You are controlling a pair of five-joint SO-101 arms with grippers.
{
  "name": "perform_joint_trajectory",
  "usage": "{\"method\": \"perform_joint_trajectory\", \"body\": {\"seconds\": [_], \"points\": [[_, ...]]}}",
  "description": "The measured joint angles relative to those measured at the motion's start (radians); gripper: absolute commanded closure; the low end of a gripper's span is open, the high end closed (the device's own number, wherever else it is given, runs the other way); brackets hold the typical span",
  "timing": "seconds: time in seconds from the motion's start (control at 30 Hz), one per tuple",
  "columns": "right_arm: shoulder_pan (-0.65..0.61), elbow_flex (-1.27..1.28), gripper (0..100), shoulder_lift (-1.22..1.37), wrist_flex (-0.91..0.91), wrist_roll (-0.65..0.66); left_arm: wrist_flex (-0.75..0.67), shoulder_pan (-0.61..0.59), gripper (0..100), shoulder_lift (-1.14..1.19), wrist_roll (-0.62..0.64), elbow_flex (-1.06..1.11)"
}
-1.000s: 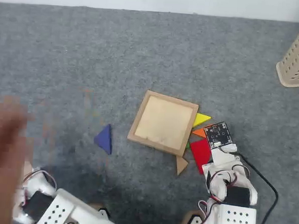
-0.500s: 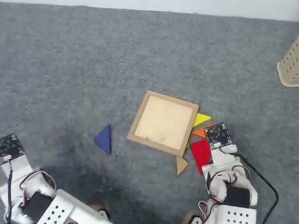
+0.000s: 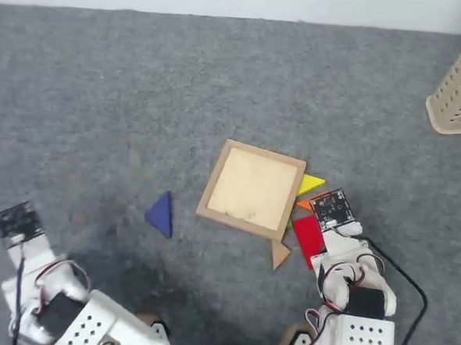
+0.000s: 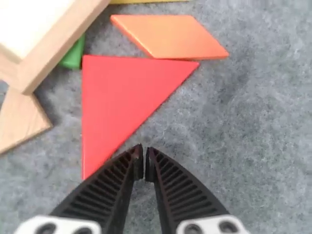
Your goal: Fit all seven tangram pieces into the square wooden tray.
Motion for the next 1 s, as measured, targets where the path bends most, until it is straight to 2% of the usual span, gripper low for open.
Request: {"method": "perform_joint_trajectory", "body": {"seconds": [0.13, 0.37, 0.5, 0.67, 1.0], "points": [[0.000, 0.000, 90.2, 0.000, 0.000, 0.003, 0.000, 0.221, 82, 0.000, 0.000, 0.000], [0.000, -0.071, 90.2, -0.002, 0.060, 0.005, 0.000, 0.761, 82, 0.000, 0.000, 0.000], [0.000, -0.097, 90.2, -0.006, 0.068, 0.005, 0.000, 0.970, 82, 0.000, 0.000, 0.000], [0.000, -0.095, 90.2, 0.000, 0.068, 0.002, 0.000, 1.079, 82, 0.000, 0.000, 0.000], [0.000, -0.186, 90.2, 0.002, 0.068, 0.003, 0.000, 1.112, 82, 0.000, 0.000, 0.000]]}}
